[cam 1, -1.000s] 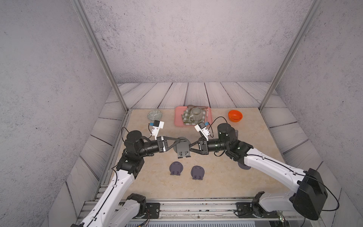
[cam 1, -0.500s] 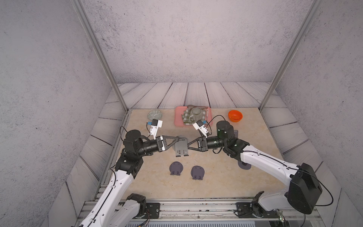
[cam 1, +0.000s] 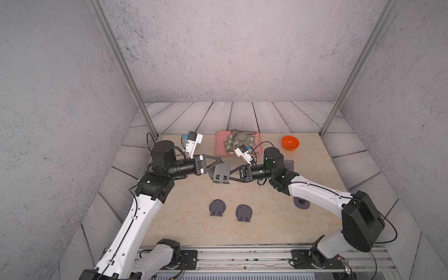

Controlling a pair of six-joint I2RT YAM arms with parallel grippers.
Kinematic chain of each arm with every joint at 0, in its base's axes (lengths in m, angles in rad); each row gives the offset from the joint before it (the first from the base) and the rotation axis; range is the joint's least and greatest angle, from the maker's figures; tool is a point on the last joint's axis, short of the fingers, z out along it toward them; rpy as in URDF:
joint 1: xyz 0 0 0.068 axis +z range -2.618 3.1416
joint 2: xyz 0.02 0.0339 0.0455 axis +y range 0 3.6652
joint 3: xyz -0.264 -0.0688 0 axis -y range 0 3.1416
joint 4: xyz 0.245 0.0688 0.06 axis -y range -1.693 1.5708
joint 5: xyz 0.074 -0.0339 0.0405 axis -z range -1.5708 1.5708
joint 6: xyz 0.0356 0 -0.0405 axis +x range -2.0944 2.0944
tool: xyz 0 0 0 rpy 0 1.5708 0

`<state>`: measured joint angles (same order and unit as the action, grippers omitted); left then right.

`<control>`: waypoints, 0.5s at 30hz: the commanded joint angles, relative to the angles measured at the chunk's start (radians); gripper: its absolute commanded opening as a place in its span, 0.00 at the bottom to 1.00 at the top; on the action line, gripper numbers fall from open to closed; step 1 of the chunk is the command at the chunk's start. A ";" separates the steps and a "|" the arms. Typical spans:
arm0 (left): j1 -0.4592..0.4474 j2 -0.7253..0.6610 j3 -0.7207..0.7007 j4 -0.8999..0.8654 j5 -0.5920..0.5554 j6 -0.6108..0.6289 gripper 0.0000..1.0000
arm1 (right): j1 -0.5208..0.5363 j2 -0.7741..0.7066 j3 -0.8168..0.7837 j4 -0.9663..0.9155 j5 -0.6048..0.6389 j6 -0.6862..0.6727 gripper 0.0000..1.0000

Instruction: Open the phone stand

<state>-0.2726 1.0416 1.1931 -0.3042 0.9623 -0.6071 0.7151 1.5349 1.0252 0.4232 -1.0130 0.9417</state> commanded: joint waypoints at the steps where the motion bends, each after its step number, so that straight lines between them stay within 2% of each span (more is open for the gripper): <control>1: 0.005 -0.015 0.211 0.222 -0.049 0.179 0.00 | 0.039 0.082 -0.103 -0.319 -0.011 -0.032 0.00; 7: 0.012 0.011 0.308 0.163 -0.136 0.343 0.00 | 0.041 0.062 -0.127 -0.323 -0.002 -0.028 0.00; 13: 0.010 -0.084 0.205 0.175 -0.295 0.456 0.00 | 0.040 0.059 -0.138 -0.251 -0.010 0.030 0.00; 15: 0.010 -0.104 0.188 0.150 -0.302 0.503 0.00 | 0.041 0.071 -0.136 -0.234 -0.016 0.048 0.00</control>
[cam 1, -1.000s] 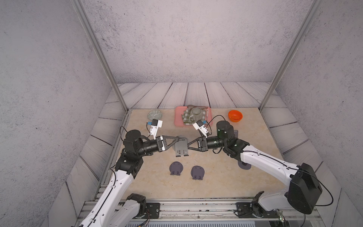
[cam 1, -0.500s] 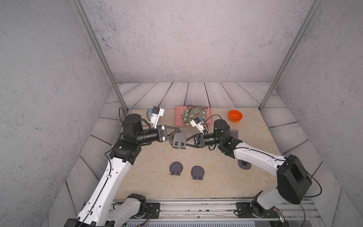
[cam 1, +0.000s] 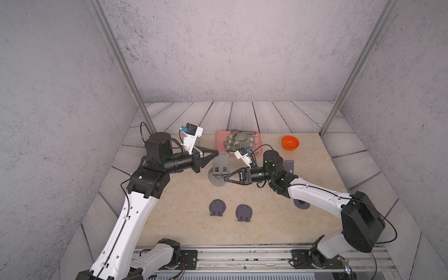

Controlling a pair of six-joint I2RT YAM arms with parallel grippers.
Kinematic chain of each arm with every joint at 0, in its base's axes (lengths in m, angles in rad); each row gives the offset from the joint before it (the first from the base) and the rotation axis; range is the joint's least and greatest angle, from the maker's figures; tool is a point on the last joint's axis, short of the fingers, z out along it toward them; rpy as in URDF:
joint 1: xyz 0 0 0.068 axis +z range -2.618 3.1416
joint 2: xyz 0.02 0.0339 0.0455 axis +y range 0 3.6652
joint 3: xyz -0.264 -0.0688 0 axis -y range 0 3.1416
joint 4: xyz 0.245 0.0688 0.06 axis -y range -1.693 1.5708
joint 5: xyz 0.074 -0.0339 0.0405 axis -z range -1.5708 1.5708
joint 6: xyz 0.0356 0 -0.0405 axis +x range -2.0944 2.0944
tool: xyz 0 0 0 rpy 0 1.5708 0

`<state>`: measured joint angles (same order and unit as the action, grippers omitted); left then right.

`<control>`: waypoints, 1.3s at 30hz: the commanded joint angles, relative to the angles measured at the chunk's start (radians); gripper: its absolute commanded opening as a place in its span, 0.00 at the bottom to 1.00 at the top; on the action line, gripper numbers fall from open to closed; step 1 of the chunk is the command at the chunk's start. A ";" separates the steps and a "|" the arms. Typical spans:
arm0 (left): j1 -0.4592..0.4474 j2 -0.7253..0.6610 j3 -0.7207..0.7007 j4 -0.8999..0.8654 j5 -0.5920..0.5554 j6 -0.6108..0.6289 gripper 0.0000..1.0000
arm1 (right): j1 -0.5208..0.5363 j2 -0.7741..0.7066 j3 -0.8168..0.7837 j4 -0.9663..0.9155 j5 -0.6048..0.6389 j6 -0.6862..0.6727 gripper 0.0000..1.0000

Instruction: Open the phone stand

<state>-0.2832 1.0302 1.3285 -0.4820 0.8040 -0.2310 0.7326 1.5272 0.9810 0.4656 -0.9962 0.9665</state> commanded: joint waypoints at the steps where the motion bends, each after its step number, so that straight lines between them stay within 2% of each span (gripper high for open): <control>1: 0.019 -0.093 0.058 0.306 -0.122 0.146 0.00 | 0.023 0.088 -0.089 -0.267 -0.034 0.030 0.00; 4: -0.016 -0.082 0.081 0.239 -0.073 0.188 0.00 | 0.023 0.119 -0.073 -0.255 -0.047 0.042 0.00; 11: -0.064 -0.125 0.011 0.141 -0.078 0.272 0.00 | 0.020 0.184 -0.013 -0.206 -0.064 0.087 0.00; 19: -0.099 -0.218 -0.136 0.098 -0.214 0.359 0.00 | 0.000 0.204 0.015 -0.172 -0.066 0.144 0.00; 31: -0.167 -0.226 -0.287 0.154 -0.261 0.346 0.00 | -0.004 0.207 0.045 -0.097 -0.050 0.234 0.00; 36: -0.193 -0.206 -0.303 0.132 -0.258 0.350 0.00 | -0.016 0.200 0.083 -0.163 -0.043 0.189 0.00; 39: -0.209 -0.213 -0.307 0.125 -0.282 0.362 0.00 | -0.028 0.210 0.068 -0.053 -0.063 0.275 0.00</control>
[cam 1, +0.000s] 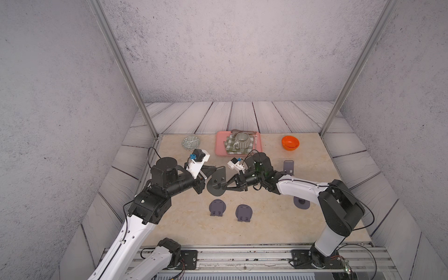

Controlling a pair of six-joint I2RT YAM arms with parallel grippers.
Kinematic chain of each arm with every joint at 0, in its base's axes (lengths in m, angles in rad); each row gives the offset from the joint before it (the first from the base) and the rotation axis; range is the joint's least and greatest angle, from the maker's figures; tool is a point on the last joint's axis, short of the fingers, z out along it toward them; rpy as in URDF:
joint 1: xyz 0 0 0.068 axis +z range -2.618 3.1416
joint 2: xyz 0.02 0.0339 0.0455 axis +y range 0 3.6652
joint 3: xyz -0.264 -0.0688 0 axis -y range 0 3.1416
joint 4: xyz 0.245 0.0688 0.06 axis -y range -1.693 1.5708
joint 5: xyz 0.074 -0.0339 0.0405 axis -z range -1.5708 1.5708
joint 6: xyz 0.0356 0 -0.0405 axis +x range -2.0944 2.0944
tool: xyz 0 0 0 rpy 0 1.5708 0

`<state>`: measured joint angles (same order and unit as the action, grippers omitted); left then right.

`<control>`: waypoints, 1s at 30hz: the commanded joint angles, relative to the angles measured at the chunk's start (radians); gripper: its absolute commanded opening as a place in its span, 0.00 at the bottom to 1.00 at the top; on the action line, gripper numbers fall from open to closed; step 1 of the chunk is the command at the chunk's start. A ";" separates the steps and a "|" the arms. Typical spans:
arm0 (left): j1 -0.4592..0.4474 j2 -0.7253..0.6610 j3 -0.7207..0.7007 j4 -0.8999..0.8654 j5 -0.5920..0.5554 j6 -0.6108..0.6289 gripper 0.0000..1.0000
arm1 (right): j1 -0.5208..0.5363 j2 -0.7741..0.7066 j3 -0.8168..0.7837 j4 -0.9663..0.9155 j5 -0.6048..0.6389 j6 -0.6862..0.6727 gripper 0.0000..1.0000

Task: Open the phone stand
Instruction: Open the phone stand, then place the phone stand at the center of the board.

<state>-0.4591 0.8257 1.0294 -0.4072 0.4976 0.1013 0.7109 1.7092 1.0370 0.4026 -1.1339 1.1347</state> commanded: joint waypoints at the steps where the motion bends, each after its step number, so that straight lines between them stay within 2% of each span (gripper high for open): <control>1: -0.034 -0.009 -0.008 0.050 0.019 0.029 0.00 | -0.009 0.032 0.011 0.024 0.068 0.119 0.00; 3: -0.033 0.003 -0.004 0.050 0.022 0.022 0.00 | -0.011 0.022 0.024 -0.064 0.079 0.052 0.00; 8: -0.032 0.067 -0.003 0.093 0.064 -0.041 0.00 | -0.041 -0.041 0.119 -0.429 0.129 -0.229 0.01; 10: -0.032 0.096 -0.008 0.127 0.095 -0.076 0.00 | -0.069 -0.069 0.144 -0.516 0.146 -0.301 0.13; 12: -0.032 0.124 -0.011 0.153 0.108 -0.100 0.00 | -0.109 -0.097 0.154 -0.577 0.155 -0.354 0.16; 20: -0.030 0.243 0.023 0.219 0.111 -0.133 0.00 | -0.302 -0.219 0.077 -0.560 0.143 -0.375 0.33; 26: 0.009 0.351 -0.014 0.389 0.099 -0.184 0.00 | -0.347 -0.241 0.057 -0.513 0.119 -0.384 0.34; 30: 0.073 0.531 0.107 0.343 0.204 -0.209 0.00 | -0.354 -0.306 0.074 -0.640 0.209 -0.519 0.34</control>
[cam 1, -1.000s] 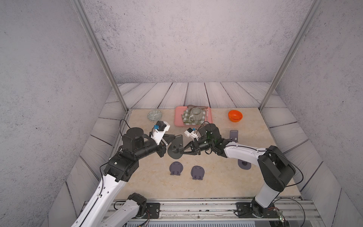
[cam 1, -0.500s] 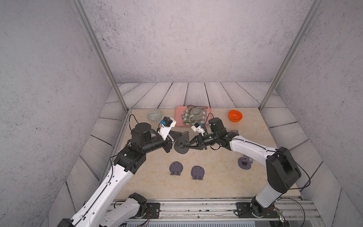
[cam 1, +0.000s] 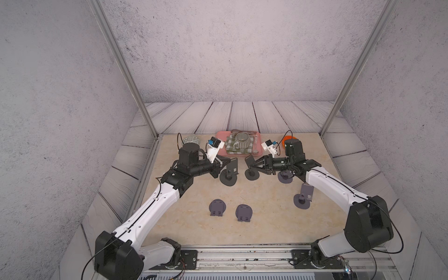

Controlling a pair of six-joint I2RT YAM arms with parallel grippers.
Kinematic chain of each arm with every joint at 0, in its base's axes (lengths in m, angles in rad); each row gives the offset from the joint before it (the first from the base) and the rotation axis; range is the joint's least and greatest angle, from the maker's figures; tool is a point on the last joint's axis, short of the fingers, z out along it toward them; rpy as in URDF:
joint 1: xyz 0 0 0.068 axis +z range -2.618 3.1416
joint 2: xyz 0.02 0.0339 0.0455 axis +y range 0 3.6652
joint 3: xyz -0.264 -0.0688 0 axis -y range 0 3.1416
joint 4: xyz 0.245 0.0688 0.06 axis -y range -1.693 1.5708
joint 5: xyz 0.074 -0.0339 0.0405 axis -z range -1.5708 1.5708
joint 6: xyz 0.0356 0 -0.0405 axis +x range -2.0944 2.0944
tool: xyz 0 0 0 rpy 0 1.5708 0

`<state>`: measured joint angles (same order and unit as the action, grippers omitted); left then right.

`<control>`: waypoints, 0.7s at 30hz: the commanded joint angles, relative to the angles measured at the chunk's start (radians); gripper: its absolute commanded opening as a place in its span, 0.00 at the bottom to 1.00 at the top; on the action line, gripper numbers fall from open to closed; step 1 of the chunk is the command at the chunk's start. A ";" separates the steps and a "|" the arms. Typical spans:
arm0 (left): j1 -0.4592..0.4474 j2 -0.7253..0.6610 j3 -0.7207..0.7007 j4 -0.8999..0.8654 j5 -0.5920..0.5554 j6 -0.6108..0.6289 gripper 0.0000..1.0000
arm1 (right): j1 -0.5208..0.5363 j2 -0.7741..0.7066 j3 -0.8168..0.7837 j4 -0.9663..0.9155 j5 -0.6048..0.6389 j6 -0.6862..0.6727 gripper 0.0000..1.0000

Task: Open the phone stand
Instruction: Place the phone stand at the center of the board.

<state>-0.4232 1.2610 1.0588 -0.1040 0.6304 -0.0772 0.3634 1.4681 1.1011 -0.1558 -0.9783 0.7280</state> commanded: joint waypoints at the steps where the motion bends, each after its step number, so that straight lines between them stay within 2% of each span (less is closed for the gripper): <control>1: 0.050 0.136 0.104 0.024 0.086 -0.025 0.00 | -0.007 -0.083 0.010 -0.100 0.074 -0.137 0.34; 8: 0.155 0.357 0.140 0.153 0.204 -0.095 0.00 | -0.012 -0.222 -0.037 -0.181 0.212 -0.251 0.34; 12: 0.180 0.469 0.159 0.175 0.239 -0.088 0.00 | -0.066 -0.223 -0.119 -0.043 0.083 -0.157 0.34; 16: 0.190 0.583 0.193 0.167 0.248 -0.065 0.00 | -0.082 -0.206 -0.116 -0.100 0.091 -0.200 0.31; 21: 0.200 0.667 0.212 0.195 0.246 -0.053 0.00 | -0.086 -0.204 -0.116 -0.054 0.068 -0.168 0.30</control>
<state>-0.2344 1.9079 1.2343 0.0597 0.8558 -0.1555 0.2798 1.2736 0.9783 -0.2379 -0.8810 0.5507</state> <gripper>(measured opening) 0.042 0.301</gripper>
